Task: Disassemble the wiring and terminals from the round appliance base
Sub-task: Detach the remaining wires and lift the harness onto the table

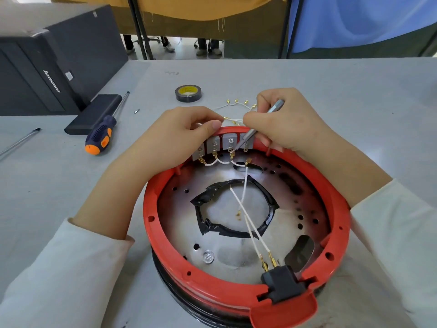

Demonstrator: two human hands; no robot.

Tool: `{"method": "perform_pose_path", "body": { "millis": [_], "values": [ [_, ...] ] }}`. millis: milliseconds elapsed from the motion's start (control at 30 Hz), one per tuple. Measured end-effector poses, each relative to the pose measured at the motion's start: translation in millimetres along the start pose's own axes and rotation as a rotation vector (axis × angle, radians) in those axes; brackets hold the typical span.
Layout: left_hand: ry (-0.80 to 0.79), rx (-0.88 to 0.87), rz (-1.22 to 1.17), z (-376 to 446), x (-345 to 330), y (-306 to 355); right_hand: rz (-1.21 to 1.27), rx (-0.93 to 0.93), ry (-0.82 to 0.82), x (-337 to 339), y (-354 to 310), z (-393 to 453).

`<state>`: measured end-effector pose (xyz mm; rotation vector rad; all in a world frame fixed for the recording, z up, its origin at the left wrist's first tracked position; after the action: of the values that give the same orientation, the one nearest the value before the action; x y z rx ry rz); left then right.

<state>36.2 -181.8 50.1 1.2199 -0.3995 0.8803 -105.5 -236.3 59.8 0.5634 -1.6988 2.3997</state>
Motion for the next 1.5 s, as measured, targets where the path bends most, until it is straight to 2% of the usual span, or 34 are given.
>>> {"method": "perform_pose_path", "body": {
  "millis": [167,300,500,633,867,1033,1500],
  "values": [
    [-0.015,0.04,0.042,-5,4,-5,0.019,-0.045,0.037,6,4,-6],
    [-0.052,-0.016,0.088,-13,-11,4,0.008,-0.045,0.08,15,5,-14],
    [-0.088,-0.055,-0.008,-13,-15,8,0.021,0.02,-0.099,11,-12,-20],
    [-0.116,-0.066,-0.056,-11,-16,10,0.015,0.056,-0.138,5,-18,-11],
    [-0.154,-0.058,-0.066,-7,-20,8,0.255,0.02,-0.037,9,-1,-8],
    [-0.142,-0.057,-0.067,-7,-19,7,0.178,0.094,0.008,13,-3,-10],
    [-0.152,-0.028,-0.065,-9,-20,8,-0.029,0.178,-0.115,-2,-5,-12]
  ]
}}
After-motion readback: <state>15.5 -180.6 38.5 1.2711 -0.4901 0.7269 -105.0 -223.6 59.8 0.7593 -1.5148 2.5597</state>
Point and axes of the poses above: each hand's wrist, its own z-axis towards the middle knuckle, its own x-axis out of the back of the hand, y = z × x, the point moved 9 cm from there along z, towards the middle knuckle, and after that the axes turned 13 degrees about y, right-handed, at the moved point
